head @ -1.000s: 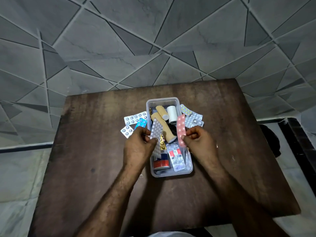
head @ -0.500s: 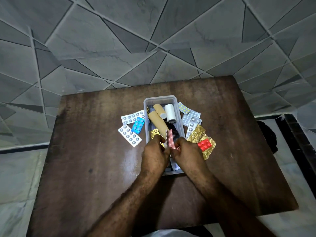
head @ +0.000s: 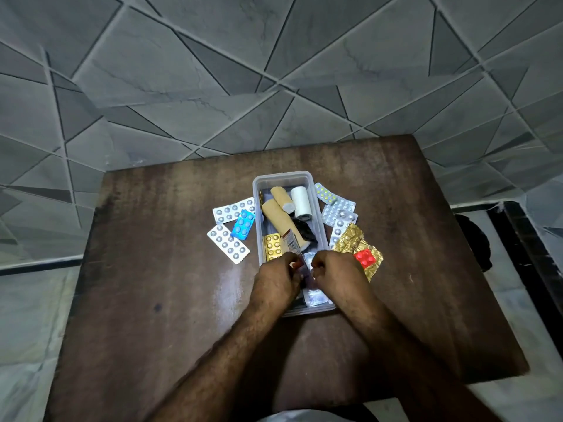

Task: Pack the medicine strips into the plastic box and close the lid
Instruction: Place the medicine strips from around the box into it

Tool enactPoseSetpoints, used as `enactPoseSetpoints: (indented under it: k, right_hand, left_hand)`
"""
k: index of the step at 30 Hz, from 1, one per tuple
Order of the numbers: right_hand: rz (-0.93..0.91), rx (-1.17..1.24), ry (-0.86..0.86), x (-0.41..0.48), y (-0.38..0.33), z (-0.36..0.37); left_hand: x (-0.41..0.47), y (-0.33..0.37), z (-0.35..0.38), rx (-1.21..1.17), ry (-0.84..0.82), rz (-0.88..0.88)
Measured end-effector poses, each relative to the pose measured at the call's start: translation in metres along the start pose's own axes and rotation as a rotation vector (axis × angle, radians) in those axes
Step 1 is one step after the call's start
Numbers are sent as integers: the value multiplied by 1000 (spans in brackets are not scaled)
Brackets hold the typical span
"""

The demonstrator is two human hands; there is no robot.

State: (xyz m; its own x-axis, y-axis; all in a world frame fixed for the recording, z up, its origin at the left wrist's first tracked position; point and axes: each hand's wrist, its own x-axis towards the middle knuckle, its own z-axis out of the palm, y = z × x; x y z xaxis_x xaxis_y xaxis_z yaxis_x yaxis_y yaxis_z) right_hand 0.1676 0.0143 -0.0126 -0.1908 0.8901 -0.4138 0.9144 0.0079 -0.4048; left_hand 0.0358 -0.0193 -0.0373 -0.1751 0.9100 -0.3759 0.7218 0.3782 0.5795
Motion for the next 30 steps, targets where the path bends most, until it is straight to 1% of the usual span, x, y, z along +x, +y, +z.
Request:
enactPoseSetpoints:
  k: [1, 3, 6, 8, 10, 12, 14, 16, 19, 23, 25, 27, 30]
  right_hand:
    - [14, 37, 8, 1, 2, -3]
    - [47, 142, 83, 4, 8, -9]
    - [153, 296, 196, 17, 27, -13]
    - [235, 312, 227, 24, 45, -14]
    - [274, 254, 239, 29, 63, -15]
    - [301, 184, 200, 31, 74, -14]
    - [339, 170, 138, 34, 82, -9]
    - [375, 147, 95, 39, 87, -1]
    - [391, 26, 98, 42, 86, 4]
    - [425, 1, 124, 45, 85, 3]
    - [439, 25, 132, 47, 88, 2]
    - [440, 74, 158, 49, 91, 2]
    - [441, 159, 158, 51, 99, 3]
  left_hand:
    - [1, 0, -1, 35, -31, 31]
    - [3, 1, -2, 92, -88, 77]
    - [6, 1, -4, 102, -83, 102]
    - [7, -2, -10, 75, -6, 86]
    - [9, -7, -22, -25, 105, 45]
    - [12, -15, -36, -145, 222, -10]
    - [19, -29, -48, -249, 334, -68]
    - [28, -45, -57, -309, 394, -134]
    - [38, -65, -64, -287, 392, -230]
    - [46, -81, -58, -142, 334, -289]
    - [50, -87, -51, -87, 301, -323]
    - [54, -90, -45, -86, 272, -383]
    - [58, -88, -39, -51, 275, -426]
